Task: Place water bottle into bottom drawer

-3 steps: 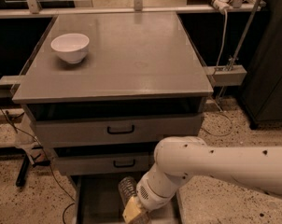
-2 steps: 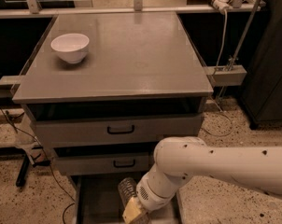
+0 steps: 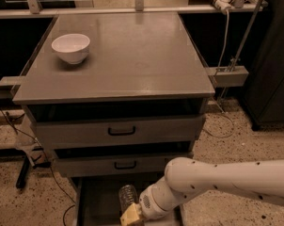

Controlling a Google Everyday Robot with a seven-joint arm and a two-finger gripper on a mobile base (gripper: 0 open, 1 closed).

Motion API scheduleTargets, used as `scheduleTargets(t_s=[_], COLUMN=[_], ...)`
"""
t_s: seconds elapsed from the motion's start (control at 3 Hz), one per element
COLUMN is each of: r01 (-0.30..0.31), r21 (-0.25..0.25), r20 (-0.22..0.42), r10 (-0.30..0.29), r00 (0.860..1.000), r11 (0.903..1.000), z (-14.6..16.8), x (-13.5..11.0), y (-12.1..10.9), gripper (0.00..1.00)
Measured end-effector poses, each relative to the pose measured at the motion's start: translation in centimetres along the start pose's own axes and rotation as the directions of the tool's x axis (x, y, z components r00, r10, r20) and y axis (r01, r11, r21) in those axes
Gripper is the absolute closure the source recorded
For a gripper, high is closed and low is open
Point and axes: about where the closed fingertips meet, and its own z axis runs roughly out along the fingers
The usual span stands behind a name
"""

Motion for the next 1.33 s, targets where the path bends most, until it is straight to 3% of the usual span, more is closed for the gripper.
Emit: scheduleTargets(t_s=[0.33,0.67,1.0,1.33], r01=[-0.078,-0.078,-0.135,-0.207], r21=[-0.075,-0.075,-0.11,-0.145], r20=[0.06,0.06,0.057,0.073], r10=[0.083,0.083,0.142,0.219], r00=[0.995,0.995,0.988,0.973], r11=[0.9941,0.9941,0.9847,0.9675], z=[3.3,3.3,6.4,10.5], x=[-1.2,-1.2,-1.0,-2.2], y=[-2.2,-2.2,-3.2,-5.2], gripper=[1.0,1.0,1.0,1.0])
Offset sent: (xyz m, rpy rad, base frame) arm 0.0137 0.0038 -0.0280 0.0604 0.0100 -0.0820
